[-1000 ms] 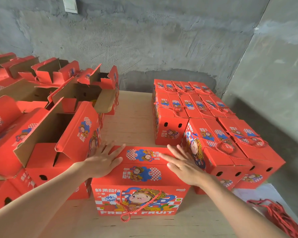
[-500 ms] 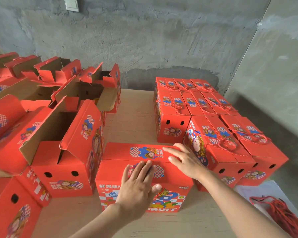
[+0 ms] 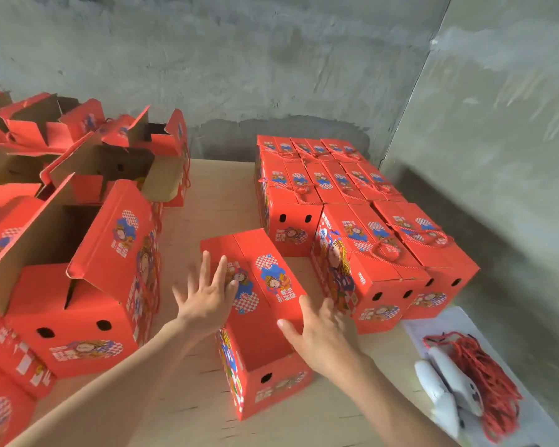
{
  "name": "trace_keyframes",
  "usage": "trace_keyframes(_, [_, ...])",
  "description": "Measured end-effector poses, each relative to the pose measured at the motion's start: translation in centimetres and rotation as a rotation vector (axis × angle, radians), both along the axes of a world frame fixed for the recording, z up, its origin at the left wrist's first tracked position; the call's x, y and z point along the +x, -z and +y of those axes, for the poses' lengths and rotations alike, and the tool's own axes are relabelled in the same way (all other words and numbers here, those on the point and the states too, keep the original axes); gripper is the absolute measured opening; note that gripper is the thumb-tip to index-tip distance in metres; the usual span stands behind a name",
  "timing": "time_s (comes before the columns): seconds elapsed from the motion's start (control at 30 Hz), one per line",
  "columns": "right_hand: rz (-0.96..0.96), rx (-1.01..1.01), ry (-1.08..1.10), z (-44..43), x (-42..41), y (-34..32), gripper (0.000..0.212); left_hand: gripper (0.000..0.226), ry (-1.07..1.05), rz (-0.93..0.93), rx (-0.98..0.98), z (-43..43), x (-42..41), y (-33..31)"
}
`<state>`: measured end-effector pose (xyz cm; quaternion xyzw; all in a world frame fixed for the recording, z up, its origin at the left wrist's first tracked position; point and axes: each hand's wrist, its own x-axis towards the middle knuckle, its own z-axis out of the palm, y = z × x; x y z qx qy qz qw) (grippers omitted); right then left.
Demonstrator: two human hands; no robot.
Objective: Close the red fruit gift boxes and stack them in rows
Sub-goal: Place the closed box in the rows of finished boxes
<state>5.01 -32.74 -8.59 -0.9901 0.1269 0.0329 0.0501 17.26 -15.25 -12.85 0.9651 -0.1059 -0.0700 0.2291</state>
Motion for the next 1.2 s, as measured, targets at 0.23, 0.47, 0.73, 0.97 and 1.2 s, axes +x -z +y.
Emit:
trace_keyframes(0.23, [-0.189, 0.387, 0.053, 1.1, -3.0, 0.9, 0.062, 0.05, -0.178, -0.169, -0.184, 1.1, -1.0, 0.1])
trace_keyframes(0.47, [0.058, 1.272, 0.537, -0.7, -0.5, 2.9, 0.071, 0.061, -0.172, -0.035, -0.101, 2.8, -3.0, 0.5])
trace_keyframes(0.73, [-0.338, 1.166, 0.36, 0.1, 5.9, 0.4, 0.021, 0.029, -0.408, 0.394, -0.762, 1.6, -2.4, 0.6])
trace_keyframes(0.97, [-0.357, 1.398, -0.036, 2.7, 8.3, -6.9, 0.016, 0.026, -0.11, -0.12, -0.791, 1.1, -1.6, -9.6])
trace_keyframes(1.2, [0.05, 1.735, -0.057, 5.2, 8.2, -8.7, 0.023, 0.028, 0.266, -0.623, -0.44, 1.7, -2.6, -14.3])
